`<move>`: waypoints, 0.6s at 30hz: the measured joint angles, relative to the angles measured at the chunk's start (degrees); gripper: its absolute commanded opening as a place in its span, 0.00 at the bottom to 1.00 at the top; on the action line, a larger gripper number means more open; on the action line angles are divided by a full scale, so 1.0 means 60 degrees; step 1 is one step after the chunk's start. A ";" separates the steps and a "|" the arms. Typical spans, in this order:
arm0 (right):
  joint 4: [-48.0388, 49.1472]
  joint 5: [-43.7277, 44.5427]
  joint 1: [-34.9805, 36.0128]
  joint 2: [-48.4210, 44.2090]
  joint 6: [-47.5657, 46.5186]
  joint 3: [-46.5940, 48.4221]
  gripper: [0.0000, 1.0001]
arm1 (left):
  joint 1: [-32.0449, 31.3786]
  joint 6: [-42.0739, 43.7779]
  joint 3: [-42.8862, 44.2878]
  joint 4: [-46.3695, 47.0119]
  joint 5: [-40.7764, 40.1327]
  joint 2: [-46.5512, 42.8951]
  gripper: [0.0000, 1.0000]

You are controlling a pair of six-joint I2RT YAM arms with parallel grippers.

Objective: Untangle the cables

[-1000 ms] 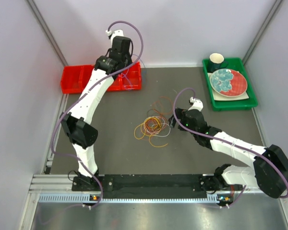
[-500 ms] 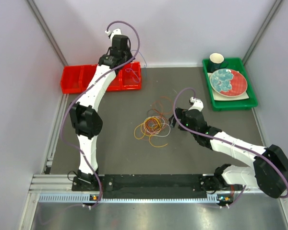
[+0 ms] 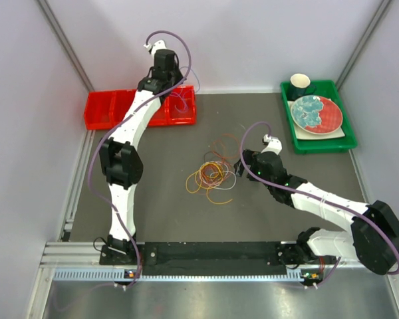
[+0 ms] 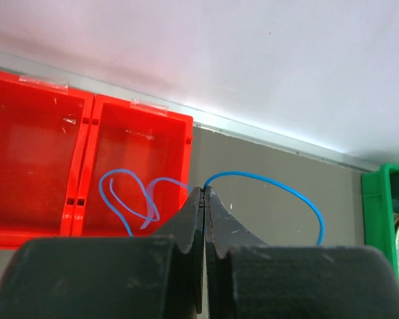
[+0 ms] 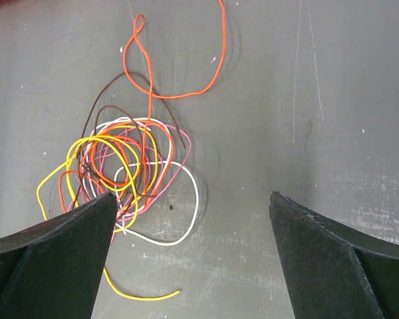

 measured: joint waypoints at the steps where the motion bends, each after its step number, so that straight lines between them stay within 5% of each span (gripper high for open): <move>1: 0.0000 0.0000 0.0000 0.0000 0.0000 0.0000 0.95 | 0.0007 -0.0011 -0.0022 0.0087 0.0004 0.0000 0.00; 18: 0.0000 0.0011 0.0000 0.0164 -0.0004 0.0022 0.95 | 0.0477 -0.0627 -0.0630 0.0812 0.0382 0.0364 0.00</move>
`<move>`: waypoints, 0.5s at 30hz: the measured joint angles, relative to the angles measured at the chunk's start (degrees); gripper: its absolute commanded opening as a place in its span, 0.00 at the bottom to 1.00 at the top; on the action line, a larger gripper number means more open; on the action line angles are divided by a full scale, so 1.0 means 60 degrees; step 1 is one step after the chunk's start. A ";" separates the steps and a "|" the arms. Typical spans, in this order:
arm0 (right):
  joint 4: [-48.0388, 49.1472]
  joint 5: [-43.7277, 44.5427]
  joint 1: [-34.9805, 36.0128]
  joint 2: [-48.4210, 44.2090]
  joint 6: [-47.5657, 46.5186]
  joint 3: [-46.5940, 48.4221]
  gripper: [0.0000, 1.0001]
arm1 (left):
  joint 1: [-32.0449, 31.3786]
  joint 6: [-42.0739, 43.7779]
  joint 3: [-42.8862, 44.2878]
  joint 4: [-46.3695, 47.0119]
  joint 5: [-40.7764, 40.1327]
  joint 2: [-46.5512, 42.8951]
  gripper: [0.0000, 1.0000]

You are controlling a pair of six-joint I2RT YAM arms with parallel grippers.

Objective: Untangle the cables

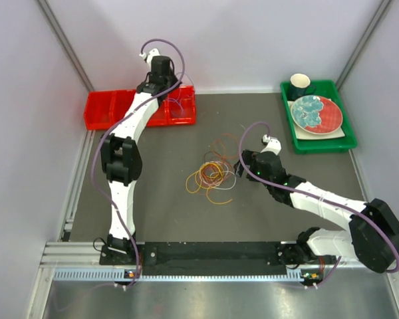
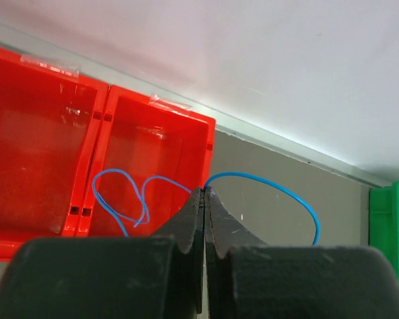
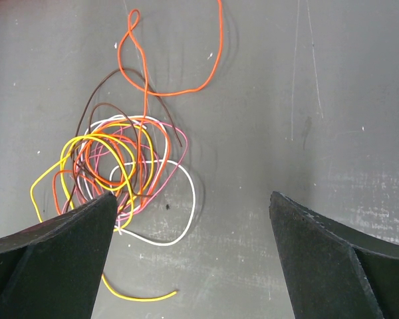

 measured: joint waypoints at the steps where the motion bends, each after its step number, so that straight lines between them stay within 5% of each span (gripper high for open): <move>1: 0.0000 0.0000 0.0000 0.0007 0.0000 0.0004 0.95 | 0.0029 -0.0117 0.0000 0.0018 0.0018 0.0109 0.00; 15: -0.0007 0.0004 0.0000 0.0270 -0.0004 0.0175 0.95 | 0.0084 -0.2943 -0.1005 0.0361 0.0131 0.0597 0.00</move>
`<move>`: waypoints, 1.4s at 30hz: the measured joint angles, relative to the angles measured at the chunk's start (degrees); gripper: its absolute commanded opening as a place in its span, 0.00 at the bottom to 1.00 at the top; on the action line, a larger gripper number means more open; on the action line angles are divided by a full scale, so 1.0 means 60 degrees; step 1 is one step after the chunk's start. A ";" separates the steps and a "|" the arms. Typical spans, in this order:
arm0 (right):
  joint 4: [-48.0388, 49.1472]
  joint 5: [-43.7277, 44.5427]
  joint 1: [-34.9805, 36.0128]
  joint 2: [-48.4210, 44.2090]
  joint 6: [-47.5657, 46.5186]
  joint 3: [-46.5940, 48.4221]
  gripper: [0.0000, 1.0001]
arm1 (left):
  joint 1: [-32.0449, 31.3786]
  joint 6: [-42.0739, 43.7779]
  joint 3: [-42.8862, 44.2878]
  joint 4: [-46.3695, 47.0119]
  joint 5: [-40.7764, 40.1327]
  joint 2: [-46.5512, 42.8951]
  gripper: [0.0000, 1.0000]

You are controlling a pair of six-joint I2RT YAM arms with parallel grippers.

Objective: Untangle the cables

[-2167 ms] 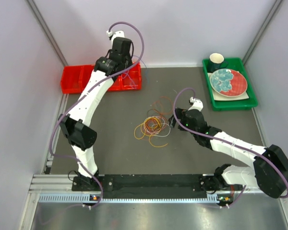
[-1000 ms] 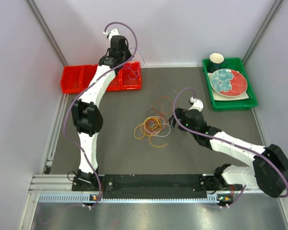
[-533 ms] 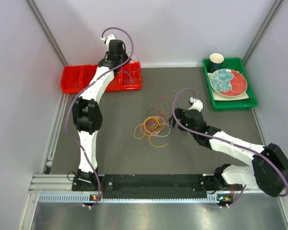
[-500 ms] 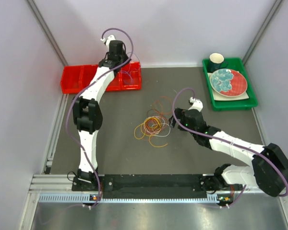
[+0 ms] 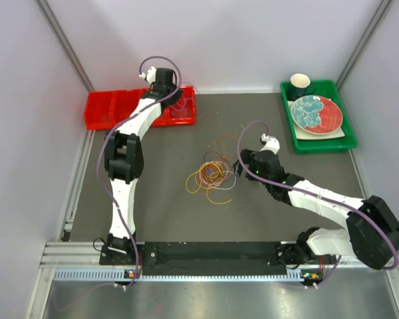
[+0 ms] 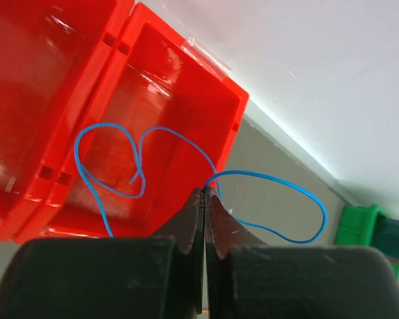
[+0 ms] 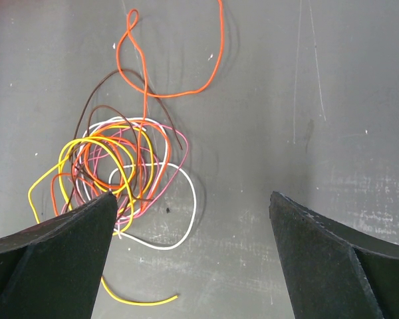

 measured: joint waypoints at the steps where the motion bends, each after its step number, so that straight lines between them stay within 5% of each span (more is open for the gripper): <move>1: 0.0000 0.0000 0.0000 0.0007 0.0000 0.0000 0.95 | 0.0000 -0.0208 -0.0025 0.0040 0.0073 0.0018 0.00; 15: 0.0004 0.0000 0.0000 0.0033 0.0000 0.0004 0.95 | 0.0109 -0.1869 -0.1188 0.1359 0.0608 0.0182 0.00; 31: 0.0004 0.0000 0.0000 0.0033 0.0000 0.0004 0.95 | 0.0586 -0.1974 -0.1096 0.0499 -0.0557 0.0208 0.01; 37: 0.0004 0.0000 0.0000 0.0036 -0.0004 0.0004 0.95 | 0.0579 -0.1749 -0.0765 0.0342 -0.0386 0.0222 0.55; 42: 0.0004 0.0000 0.0000 0.0036 -0.0004 0.0004 0.95 | 0.0561 -0.1545 -0.0659 0.0080 -0.0474 0.0062 0.69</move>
